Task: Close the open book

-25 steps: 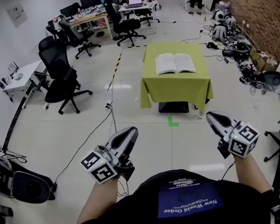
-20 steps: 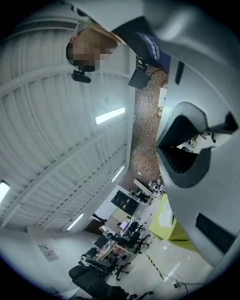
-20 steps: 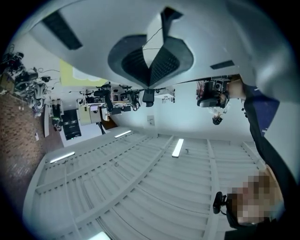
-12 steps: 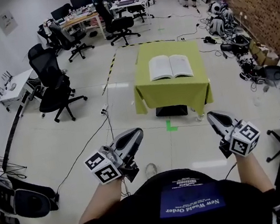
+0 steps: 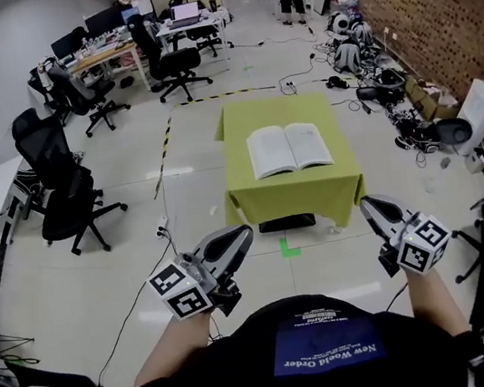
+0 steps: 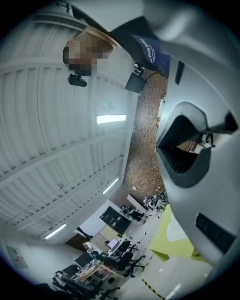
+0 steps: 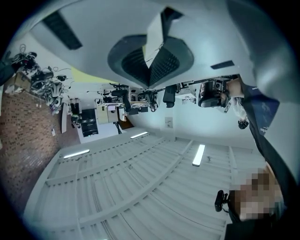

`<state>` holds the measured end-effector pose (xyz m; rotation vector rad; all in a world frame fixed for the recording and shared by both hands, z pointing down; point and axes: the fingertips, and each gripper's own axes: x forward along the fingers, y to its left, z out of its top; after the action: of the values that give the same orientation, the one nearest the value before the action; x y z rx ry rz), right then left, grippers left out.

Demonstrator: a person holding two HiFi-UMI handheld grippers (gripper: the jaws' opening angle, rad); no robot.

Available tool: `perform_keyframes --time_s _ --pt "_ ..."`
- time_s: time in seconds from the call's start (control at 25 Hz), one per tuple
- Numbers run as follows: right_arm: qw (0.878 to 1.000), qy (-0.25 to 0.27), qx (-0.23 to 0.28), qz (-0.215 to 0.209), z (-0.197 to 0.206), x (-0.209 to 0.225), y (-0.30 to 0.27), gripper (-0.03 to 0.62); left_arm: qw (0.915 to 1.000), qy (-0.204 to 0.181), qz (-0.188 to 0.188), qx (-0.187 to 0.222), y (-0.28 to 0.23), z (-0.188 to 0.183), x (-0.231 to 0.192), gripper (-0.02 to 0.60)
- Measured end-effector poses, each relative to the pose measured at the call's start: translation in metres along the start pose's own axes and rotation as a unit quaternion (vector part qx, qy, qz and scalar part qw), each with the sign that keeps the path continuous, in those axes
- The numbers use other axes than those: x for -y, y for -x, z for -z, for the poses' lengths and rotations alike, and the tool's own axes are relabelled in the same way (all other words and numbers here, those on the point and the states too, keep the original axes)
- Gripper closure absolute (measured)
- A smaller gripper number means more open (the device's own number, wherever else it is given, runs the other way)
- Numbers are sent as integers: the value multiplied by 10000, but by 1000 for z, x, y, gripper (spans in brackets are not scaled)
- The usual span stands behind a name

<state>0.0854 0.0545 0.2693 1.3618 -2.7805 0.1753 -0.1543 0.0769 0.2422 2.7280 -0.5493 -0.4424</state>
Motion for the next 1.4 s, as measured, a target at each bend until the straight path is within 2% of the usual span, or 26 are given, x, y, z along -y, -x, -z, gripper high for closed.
perform_keyframes --time_s 0.28,0.52,0.68,1.08,1.24,1.4 --pt "9998 -104 -73 141 -4 19 -83 608 9996 136 208 -132 -13 -27 -90 574" --pt "9996 -213 -117 113 -1 69 -119 608 9993 319 49 -193 -42 -18 -143 574" --pt "9996 -216 -77 -185 -4 118 -148 608 9990 364 -174 -169 -81 -12 -175 574" --pt "9921 74 -98 -1250 -34 258 -215 608 9931 423 -1091 113 -204 -5 -240 574" --pt "9893 -75 -235 -1436 -21 283 -242 608 9904 614 -1239 19 -225 9 -262 574" --pt "9884 -301 -482 -1408 2 287 -270 608 9887 841 -1240 -36 -221 17 -298 574"
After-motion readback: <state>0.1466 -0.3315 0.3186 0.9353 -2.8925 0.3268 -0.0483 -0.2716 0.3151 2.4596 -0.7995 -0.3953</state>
